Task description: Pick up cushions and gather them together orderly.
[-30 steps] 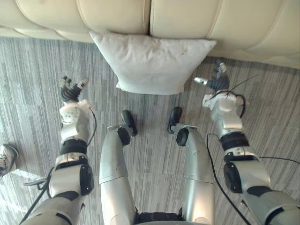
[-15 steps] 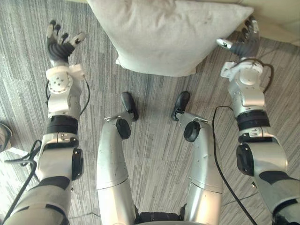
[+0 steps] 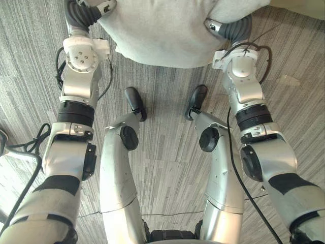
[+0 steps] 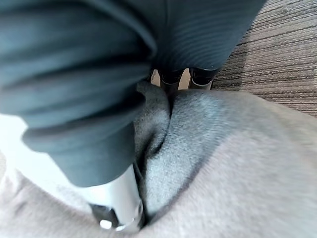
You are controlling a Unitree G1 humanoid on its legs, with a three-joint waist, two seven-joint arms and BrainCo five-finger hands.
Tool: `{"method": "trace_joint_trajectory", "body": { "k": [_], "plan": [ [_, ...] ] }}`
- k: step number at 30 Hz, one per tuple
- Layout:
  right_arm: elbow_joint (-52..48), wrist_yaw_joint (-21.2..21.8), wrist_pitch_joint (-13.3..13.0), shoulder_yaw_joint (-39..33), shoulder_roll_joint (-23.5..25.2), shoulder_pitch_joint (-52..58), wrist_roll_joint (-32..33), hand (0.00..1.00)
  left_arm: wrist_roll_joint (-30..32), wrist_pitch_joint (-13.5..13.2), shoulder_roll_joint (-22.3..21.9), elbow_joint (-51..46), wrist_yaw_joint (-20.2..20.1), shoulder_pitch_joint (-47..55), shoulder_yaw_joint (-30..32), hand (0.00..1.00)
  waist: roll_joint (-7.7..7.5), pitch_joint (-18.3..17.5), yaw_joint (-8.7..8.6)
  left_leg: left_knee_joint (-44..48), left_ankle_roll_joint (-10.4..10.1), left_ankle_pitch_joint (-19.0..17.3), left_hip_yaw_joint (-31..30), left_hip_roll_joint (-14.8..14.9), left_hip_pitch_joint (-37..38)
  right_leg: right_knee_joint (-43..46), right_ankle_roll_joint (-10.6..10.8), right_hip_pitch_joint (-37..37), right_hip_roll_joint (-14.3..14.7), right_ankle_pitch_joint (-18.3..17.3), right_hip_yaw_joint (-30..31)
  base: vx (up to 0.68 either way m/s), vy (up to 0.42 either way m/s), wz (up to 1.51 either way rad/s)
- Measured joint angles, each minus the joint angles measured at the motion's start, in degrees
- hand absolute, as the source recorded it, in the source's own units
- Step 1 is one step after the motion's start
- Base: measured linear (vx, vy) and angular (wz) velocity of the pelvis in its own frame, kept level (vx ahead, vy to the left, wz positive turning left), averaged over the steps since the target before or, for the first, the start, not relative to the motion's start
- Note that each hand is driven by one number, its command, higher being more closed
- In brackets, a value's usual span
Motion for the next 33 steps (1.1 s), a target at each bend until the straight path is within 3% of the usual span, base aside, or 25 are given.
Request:
{"method": "trace_joint_trajectory", "body": {
  "k": [7,15,17,20,21,24,26,33],
  "plan": [
    [-7.4,-0.1,2.2,1.1,1.7,9.2,2.5,1.00,-5.2,0.0,-2.9,-7.9,2.3,7.8,-1.0,1.00,-0.02,-0.2,0.07,-0.7,-0.3,0.3,-1.0,-0.1,7.1,-0.5,0.1,7.7,0.5,-0.1,-0.5,-0.04,-0.014,0.01],
    [-23.2,-0.5,2.3,1.0,5.7,25.3,1.5,1.00,-6.2,-4.1,-10.0,-25.3,4.5,25.4,0.3,1.00,-0.06,-1.3,-0.01,-11.5,-1.8,2.1,1.9,-0.4,28.2,-9.2,0.7,27.4,1.4,-0.5,-1.3,-0.06,-0.051,0.03],
    [-26.5,-0.5,2.3,1.1,7.3,32.1,1.1,1.00,-6.2,-5.3,-13.7,-28.6,4.6,33.3,-0.4,1.00,-0.08,-6.7,-0.06,-14.1,-2.2,2.3,2.4,-0.7,31.4,-11.4,0.7,30.4,1.6,-0.5,-1.7,0.12,-0.052,0.00],
    [-33.2,-0.5,2.3,1.1,7.7,40.8,-0.8,1.00,-6.8,-5.5,-18.0,-32.7,4.6,42.0,-1.8,1.00,-0.06,-7.8,-0.14,-17.8,-3.0,2.6,3.1,-1.3,42.3,-15.0,0.4,41.3,2.0,-0.3,-2.4,0.17,-0.016,0.00],
    [-35.9,-0.3,2.2,1.4,7.9,44.7,-0.9,1.00,-6.8,-5.6,-19.0,-34.4,4.4,46.0,-2.5,1.00,-0.04,-9.6,-0.23,-19.4,-3.1,2.5,3.3,-1.6,45.0,-17.1,0.6,44.1,2.2,-0.3,-2.5,0.11,0.006,-0.03],
    [-42.4,0.6,2.0,2.4,8.1,53.6,-1.0,1.00,-6.9,-6.3,-20.5,-39.8,3.7,56.3,-4.7,1.00,-0.15,-11.2,-0.30,-24.4,-3.7,2.1,5.2,-2.4,55.0,-21.5,1.8,53.2,2.5,-0.7,-2.0,0.15,0.031,-0.11],
    [-45.7,2.2,1.8,4.0,8.3,60.6,-1.4,1.00,-7.4,-6.8,-21.4,-42.8,2.8,63.9,-5.4,1.00,-0.34,-15.0,-0.31,-27.8,-4.0,1.9,6.7,-2.9,60.6,-24.5,2.4,58.0,3.0,-0.6,-1.3,0.18,0.036,-0.19],
    [-49.1,5.9,1.4,5.9,9.5,73.1,-2.7,1.00,-8.7,-7.5,-21.3,-45.1,-0.6,76.3,-6.9,1.00,-0.13,-22.8,-0.62,-37.6,-5.3,3.2,10.0,-4.8,72.9,-31.1,3.2,67.2,3.7,-0.5,0.3,0.16,0.011,-0.16]
  ]
}}
